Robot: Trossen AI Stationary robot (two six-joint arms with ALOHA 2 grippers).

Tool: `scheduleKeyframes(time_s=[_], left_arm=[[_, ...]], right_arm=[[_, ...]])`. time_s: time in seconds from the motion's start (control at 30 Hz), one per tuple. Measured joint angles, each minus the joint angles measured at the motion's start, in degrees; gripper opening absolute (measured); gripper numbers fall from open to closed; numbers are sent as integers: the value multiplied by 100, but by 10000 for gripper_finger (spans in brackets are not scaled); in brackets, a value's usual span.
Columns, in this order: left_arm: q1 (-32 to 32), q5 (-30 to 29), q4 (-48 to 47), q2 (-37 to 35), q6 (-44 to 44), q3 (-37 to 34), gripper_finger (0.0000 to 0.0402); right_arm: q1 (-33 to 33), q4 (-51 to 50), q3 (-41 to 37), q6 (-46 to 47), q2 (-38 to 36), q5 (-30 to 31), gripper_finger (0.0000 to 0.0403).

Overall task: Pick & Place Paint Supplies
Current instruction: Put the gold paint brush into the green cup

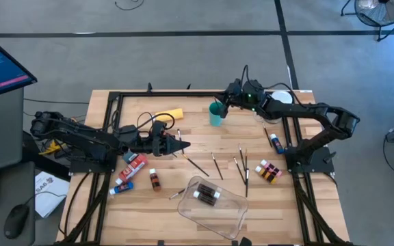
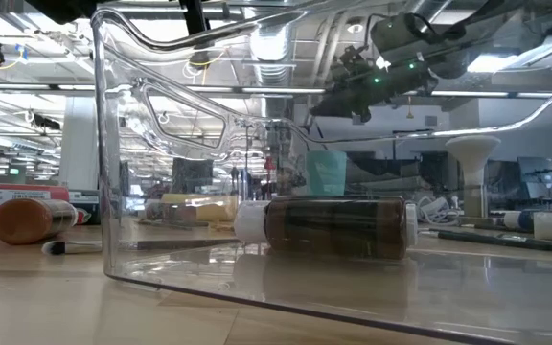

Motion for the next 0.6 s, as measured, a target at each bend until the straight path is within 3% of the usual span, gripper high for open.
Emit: scheduleKeyframes(time_s=[0.37,0.6], left_arm=[[0,-122,2,0,0,0,1],[0,-122,4,0,-44,0,1]], right_arm=[[-22,-220,0,-125,0,0,5],[-11,-310,0,-94,0,-2,45]])
